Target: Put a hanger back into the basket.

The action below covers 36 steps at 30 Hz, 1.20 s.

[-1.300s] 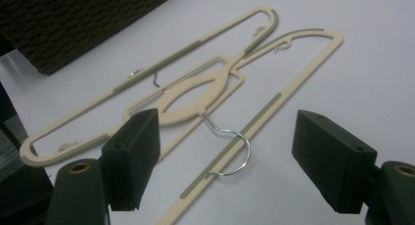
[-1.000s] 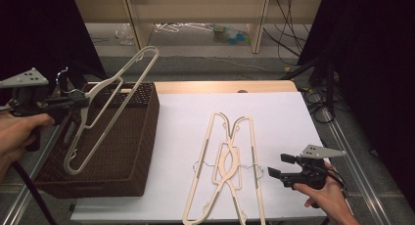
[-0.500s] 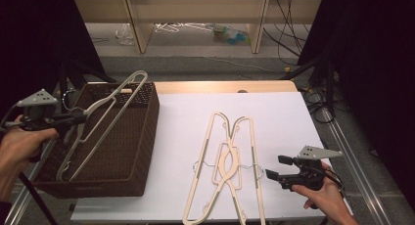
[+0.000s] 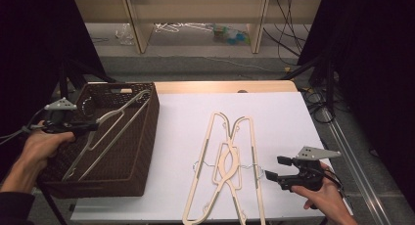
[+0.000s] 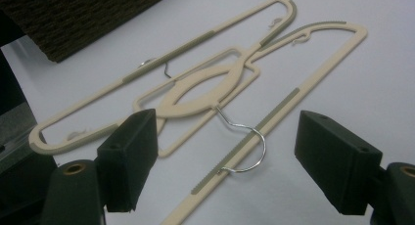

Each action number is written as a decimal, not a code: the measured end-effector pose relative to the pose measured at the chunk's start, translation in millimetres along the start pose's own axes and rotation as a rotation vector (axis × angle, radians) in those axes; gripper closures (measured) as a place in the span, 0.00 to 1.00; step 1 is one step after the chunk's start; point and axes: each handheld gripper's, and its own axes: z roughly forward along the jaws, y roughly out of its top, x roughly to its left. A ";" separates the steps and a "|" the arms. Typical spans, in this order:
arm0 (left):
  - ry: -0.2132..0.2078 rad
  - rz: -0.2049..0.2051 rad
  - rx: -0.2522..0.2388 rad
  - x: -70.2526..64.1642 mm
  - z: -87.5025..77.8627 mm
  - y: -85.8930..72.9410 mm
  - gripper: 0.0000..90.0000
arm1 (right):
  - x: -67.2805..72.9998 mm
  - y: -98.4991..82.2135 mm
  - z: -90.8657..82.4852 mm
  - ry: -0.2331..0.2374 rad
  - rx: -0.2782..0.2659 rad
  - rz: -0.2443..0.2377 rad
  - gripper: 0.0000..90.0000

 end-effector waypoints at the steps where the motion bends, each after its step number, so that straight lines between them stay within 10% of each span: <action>1: -0.005 -0.011 -0.004 0.5 3.7 -0.8 0.95 | 0.0 0.1 0.3 0.001 -0.002 0.001 0.28; 10: 0.059 -0.022 -0.022 12.3 23.6 -7.3 0.94 | 1.6 -0.6 1.8 0.009 0.008 -0.008 0.28; 18: 0.288 -0.153 -0.007 15.5 17.8 -17.0 0.84 | 2.5 -1.3 5.0 0.020 -0.007 -0.006 0.28; 22: 0.342 -0.153 -0.037 10.6 13.0 -16.3 0.78 | 5.7 -1.4 7.4 0.017 0.006 -0.007 0.28; 26: 0.314 -0.139 -0.082 -5.4 8.0 -11.0 0.74 | 11.1 -1.6 10.4 0.016 0.034 -0.014 0.28; 36: 0.076 -0.085 -0.268 -89.0 1.8 9.6 0.46 | 33.4 -1.3 20.9 -0.018 0.026 -0.012 0.27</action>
